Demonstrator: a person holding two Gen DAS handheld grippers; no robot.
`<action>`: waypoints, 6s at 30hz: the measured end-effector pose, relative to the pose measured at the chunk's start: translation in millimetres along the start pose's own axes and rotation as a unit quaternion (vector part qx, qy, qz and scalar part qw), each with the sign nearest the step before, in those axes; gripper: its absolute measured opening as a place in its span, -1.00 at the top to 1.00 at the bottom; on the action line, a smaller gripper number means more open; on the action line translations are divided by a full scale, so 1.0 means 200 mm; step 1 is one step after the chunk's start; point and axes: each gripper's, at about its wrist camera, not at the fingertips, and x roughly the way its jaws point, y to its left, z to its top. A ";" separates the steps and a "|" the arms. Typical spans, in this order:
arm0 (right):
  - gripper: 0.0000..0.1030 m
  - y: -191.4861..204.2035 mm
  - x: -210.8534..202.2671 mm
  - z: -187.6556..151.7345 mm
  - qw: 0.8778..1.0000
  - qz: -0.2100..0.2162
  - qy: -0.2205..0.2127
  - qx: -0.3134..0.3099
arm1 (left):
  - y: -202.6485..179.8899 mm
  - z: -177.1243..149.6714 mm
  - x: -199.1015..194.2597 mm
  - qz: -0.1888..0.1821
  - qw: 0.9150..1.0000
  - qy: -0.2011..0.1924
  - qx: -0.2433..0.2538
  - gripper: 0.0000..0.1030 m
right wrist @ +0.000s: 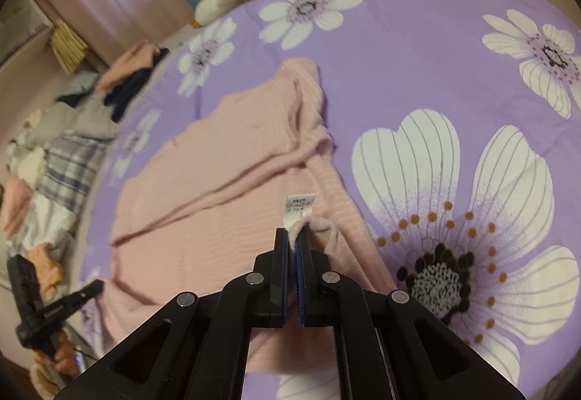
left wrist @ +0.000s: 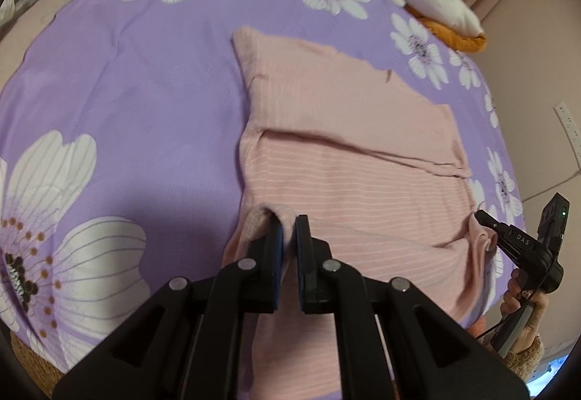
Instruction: Fold small clothes
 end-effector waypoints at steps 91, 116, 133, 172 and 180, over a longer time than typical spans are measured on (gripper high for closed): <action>0.01 -0.15 -0.11 0.36 0.999 -0.029 -0.020 -0.041 | 0.28 0.33 -0.01 -0.043 0.998 -0.037 -0.026 -0.02; 0.97 0.10 -0.03 0.39 0.989 -0.029 -0.031 -0.142 | 0.03 0.26 0.14 -0.011 0.997 -0.012 0.077 0.26; 0.13 0.01 0.04 0.36 0.995 0.016 0.011 -0.097 | 0.02 0.17 0.14 -0.016 0.998 -0.013 0.067 0.83; 0.94 0.01 -0.07 0.28 0.996 0.013 -0.040 -0.078 | -0.05 0.32 0.08 0.009 0.990 -0.054 0.129 0.02; 0.93 -0.01 -0.07 0.28 0.997 0.019 -0.035 -0.068 | -0.11 0.47 0.21 -0.017 0.989 -0.019 0.143 0.02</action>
